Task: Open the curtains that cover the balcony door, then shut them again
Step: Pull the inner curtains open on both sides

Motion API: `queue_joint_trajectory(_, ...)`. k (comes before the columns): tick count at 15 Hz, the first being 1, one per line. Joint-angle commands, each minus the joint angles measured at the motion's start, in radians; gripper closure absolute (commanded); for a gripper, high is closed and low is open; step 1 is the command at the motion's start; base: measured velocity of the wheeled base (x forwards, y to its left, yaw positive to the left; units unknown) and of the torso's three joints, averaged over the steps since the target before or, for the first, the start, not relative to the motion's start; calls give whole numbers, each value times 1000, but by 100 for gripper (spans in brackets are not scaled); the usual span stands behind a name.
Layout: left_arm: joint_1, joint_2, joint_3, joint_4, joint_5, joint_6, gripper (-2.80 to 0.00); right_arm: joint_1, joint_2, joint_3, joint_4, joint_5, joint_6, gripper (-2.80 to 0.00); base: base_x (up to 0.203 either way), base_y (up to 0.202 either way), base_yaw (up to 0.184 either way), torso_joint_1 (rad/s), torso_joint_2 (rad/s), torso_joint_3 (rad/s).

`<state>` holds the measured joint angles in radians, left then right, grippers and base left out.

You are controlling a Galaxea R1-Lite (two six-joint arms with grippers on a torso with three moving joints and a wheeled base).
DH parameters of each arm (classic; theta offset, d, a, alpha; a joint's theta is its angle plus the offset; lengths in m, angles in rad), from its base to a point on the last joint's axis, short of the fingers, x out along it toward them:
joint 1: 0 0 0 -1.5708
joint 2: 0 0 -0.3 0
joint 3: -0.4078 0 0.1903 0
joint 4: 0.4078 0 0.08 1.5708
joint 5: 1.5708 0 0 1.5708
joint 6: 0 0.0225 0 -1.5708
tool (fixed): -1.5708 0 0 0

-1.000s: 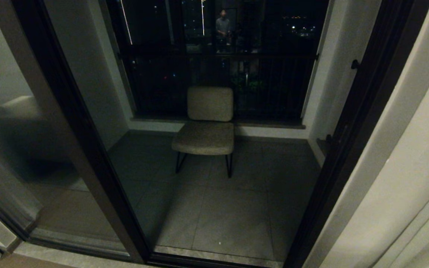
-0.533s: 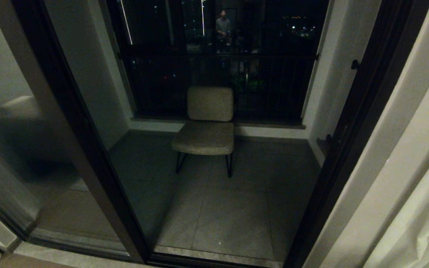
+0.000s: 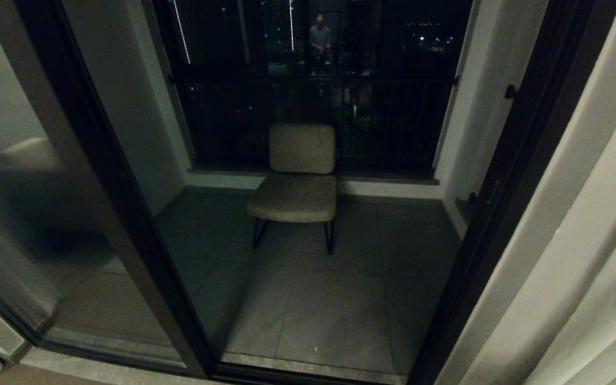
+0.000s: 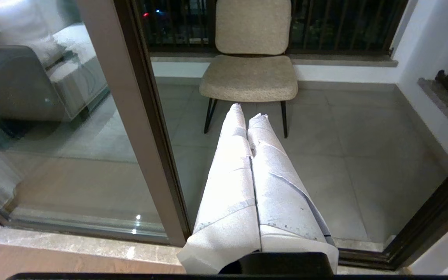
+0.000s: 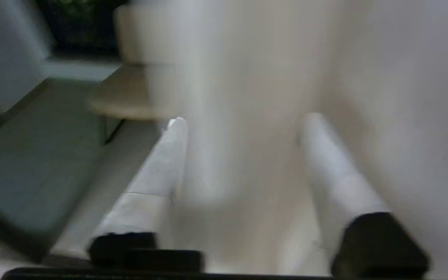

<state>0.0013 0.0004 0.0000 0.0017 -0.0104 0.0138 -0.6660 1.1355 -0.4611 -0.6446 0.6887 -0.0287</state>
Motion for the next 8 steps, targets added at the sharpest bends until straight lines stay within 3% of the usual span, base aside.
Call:
queue_joint_trajectory(1, 0, 0, 0, 0, 0, 0, 0, 62, -121, 98, -2, -8, -3, -280, 0, 0, 0, 0, 0, 0)
queue_joint_trajectory(4, 0, 0, 0, 0, 0, 0, 0, 200, -266, 196, 52, -110, -7, -280, 0, 0, 0, 0, 0, 0)
queue_joint_trajectory(7, 0, 0, 0, 0, 0, 0, 0, 240, -432, 277, 153, -158, -15, -280, 0, 0, 0, 0, 0, 0)
queue_joint_trajectory(8, 0, 0, 0, 0, 1, 0, 0, 254, -484, 309, 167, -163, -24, 0, 0, 0, 0, 0, 0, 0)
